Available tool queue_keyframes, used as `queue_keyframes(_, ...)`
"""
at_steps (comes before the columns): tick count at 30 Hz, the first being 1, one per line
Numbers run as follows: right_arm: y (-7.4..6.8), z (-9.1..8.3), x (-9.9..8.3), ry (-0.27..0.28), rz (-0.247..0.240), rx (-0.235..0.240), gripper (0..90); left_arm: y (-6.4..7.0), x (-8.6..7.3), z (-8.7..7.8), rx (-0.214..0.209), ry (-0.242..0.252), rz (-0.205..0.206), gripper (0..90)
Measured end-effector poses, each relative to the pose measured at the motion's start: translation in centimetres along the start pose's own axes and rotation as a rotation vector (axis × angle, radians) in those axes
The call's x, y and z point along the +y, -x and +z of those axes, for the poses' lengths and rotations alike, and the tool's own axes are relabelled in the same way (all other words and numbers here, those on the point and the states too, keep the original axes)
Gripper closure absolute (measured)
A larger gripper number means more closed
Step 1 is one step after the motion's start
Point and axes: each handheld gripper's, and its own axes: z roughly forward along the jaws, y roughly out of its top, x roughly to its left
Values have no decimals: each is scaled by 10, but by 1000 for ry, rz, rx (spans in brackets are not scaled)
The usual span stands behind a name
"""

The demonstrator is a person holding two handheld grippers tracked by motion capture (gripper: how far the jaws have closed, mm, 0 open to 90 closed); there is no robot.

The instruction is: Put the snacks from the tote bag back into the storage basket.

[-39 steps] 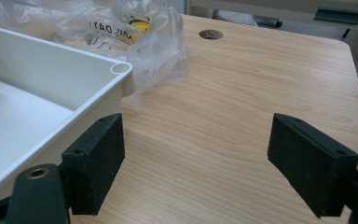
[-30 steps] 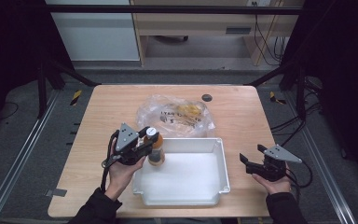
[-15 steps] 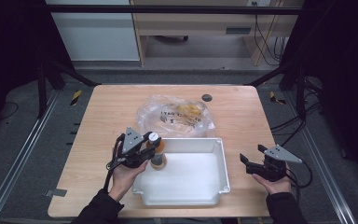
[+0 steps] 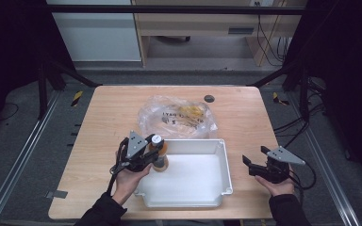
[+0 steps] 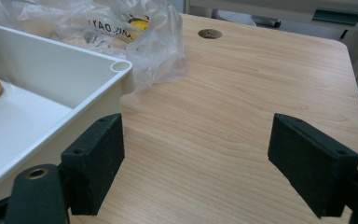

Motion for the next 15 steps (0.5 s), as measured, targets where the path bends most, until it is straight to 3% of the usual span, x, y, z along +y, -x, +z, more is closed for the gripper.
queue_keyframes(7, 1, 0, -1, 0, 9, -3, 184, -1, 0, 1, -15, 0, -8, 553)
queue_keyframes(15, 1, -1, -1, 0, 8, -4, 183, -1, 3, -6, -35, 7, -10, 420)
